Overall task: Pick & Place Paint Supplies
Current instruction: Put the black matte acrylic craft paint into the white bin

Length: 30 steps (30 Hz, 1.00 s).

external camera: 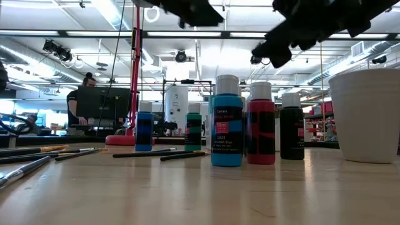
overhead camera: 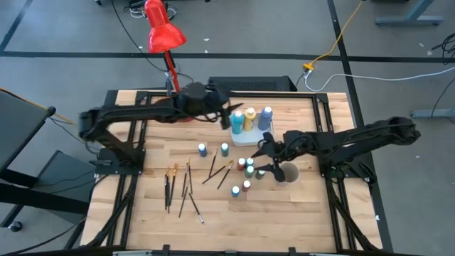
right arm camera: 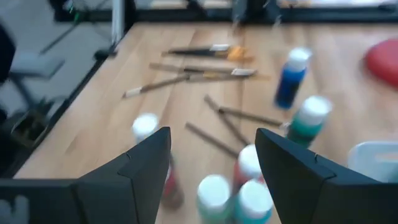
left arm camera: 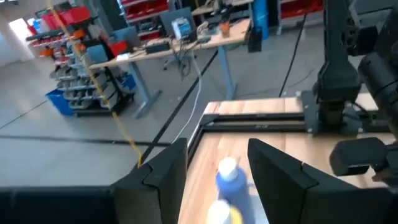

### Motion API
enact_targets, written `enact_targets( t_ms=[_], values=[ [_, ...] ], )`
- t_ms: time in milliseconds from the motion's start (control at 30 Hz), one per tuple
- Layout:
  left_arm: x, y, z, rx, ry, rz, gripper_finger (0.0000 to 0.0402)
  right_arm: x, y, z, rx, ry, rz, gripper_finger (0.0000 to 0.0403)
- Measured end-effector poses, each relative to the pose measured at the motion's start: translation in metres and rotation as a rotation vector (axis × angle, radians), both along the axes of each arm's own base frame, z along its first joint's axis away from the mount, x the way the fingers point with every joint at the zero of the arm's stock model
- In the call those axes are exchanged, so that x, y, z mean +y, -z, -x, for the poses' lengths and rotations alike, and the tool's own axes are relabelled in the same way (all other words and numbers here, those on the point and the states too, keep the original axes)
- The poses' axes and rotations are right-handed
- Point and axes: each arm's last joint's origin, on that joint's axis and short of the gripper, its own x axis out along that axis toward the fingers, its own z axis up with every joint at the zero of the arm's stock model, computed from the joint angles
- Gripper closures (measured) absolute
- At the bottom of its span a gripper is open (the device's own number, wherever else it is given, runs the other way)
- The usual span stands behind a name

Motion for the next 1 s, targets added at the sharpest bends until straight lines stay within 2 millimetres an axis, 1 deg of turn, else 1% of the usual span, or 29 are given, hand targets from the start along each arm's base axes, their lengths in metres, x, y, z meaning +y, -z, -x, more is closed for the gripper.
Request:
enact_targets(
  t_ms=[100, 200, 300, 367, 433, 500, 600, 667, 767, 867, 933, 1000],
  values=[
    [-0.008, -0.016, 0.026, 0.041, -0.032, 0.016, 0.0223, 0.002, 0.006, -0.001, 0.037, -0.043, -0.002, 0.0166],
    [-0.014, -0.029, 0.049, 0.056, -0.042, 0.054, 0.0223, 0.004, 0.005, -0.001, 0.052, -0.055, 0.012, 0.0166],
    [-0.020, -0.036, 0.067, 0.078, -0.042, 0.086, 0.0223, 0.008, -0.007, -0.004, 0.066, -0.061, 0.048, 0.0166],
    [-0.024, -0.038, 0.078, 0.082, -0.038, 0.098, 0.0223, 0.010, -0.014, -0.005, 0.123, -0.035, 0.097, 0.0166],
    [-0.029, -0.041, 0.085, 0.051, -0.031, 0.116, 0.0223, 0.012, -0.019, -0.005, 0.193, 0.012, 0.130, 0.0166],
    [-0.033, -0.040, 0.093, 0.041, -0.018, 0.106, 0.0223, 0.013, -0.020, -0.006, 0.247, 0.052, 0.110, 0.0166],
    [-0.038, -0.025, 0.102, 0.050, -0.004, 0.098, 0.0223, 0.017, -0.009, -0.008, 0.342, 0.059, 0.090, 0.0166],
    [-0.039, -0.006, 0.105, 0.051, -0.003, 0.118, 0.0223, 0.022, -0.001, -0.009, 0.392, 0.036, 0.108, 0.0166],
    [-0.044, 0.019, 0.108, 0.007, 0.035, 0.151, 0.0223, 0.025, 0.011, -0.014, 0.445, 0.030, 0.115, 0.0166],
    [-0.047, 0.039, 0.112, -0.035, 0.057, 0.180, 0.0223, 0.025, 0.018, -0.018, 0.463, 0.056, 0.137, 0.0166],
    [-0.047, 0.045, 0.112, -0.065, 0.064, 0.190, 0.0223, 0.023, 0.023, -0.020, 0.484, 0.088, 0.161, 0.0166],
    [-0.048, 0.053, 0.113, -0.056, 0.062, 0.212, 0.0223, 0.022, 0.027, -0.021, 0.504, 0.110, 0.159, 0.0166]
  ],
)
